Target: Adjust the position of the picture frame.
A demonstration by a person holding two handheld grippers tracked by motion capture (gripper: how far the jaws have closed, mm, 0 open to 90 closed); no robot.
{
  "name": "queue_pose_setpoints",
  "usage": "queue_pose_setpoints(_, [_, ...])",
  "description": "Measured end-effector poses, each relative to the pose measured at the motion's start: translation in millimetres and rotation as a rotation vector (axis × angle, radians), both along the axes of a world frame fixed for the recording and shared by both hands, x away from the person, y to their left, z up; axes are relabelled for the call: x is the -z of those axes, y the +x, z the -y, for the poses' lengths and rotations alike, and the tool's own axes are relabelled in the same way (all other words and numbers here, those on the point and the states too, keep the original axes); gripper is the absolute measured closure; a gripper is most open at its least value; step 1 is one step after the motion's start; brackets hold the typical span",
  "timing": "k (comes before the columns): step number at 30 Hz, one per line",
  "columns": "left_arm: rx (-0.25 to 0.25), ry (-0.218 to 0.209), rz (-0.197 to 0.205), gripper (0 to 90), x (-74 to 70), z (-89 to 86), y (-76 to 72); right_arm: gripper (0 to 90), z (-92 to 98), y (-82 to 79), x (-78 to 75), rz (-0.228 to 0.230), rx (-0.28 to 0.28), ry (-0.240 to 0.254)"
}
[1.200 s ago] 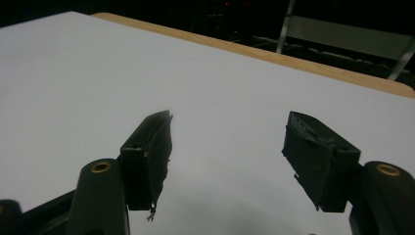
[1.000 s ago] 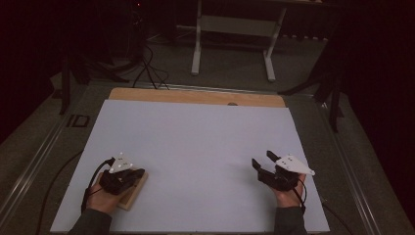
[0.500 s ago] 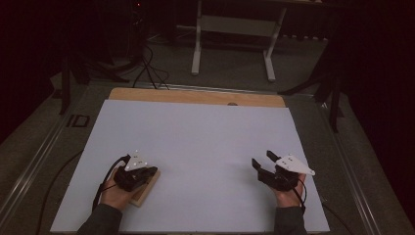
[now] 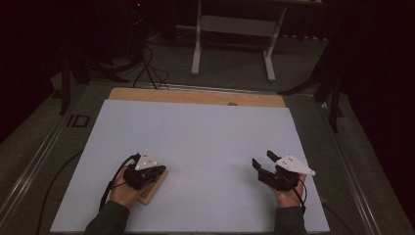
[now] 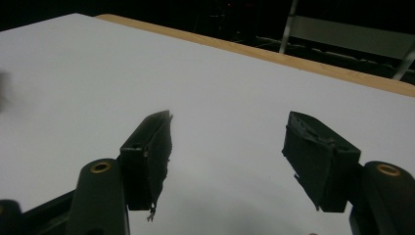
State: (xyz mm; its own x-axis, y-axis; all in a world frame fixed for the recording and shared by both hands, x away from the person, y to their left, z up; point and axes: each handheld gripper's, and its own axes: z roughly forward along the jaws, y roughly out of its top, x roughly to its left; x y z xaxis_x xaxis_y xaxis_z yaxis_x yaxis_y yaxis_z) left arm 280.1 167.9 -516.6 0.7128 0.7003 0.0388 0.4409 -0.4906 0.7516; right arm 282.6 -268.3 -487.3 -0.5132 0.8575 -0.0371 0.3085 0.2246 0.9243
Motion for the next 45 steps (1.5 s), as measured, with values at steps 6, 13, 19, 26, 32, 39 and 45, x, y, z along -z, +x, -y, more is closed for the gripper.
queue_pose_setpoints(6, [-0.044,-0.069,0.021,89.7,-7.8,-12.8,-2.6,34.1,4.7,-0.9,-1.0,0.003,0.010,0.009])
queue_pose_setpoints(13, [-0.136,-0.137,0.031,89.7,-15.2,-41.4,-6.7,34.1,4.5,-1.2,-1.1,0.006,0.008,0.005])
queue_pose_setpoints(19, [-0.192,-0.150,0.043,89.7,-20.0,-64.6,-19.3,34.1,6.0,-1.7,-1.6,0.006,0.014,0.012])
queue_pose_setpoints(26, [-0.240,-0.163,0.045,89.7,-21.1,-83.4,-29.6,34.1,6.8,-2.0,-2.0,0.007,0.015,0.014])
queue_pose_setpoints(32, [-0.257,-0.155,0.042,89.7,-20.0,-93.2,-41.3,34.1,6.8,-2.0,-1.9,0.006,0.016,0.015])
queue_pose_setpoints(39, [-0.294,-0.137,0.020,89.7,-13.6,-108.3,-51.5,34.1,6.0,-2.0,-1.8,0.008,0.012,0.014])
queue_pose_setpoints(45, [-0.293,-0.121,0.002,89.7,-8.9,-112.2,-57.5,34.1,6.2,-1.9,-1.8,0.007,0.013,0.015])
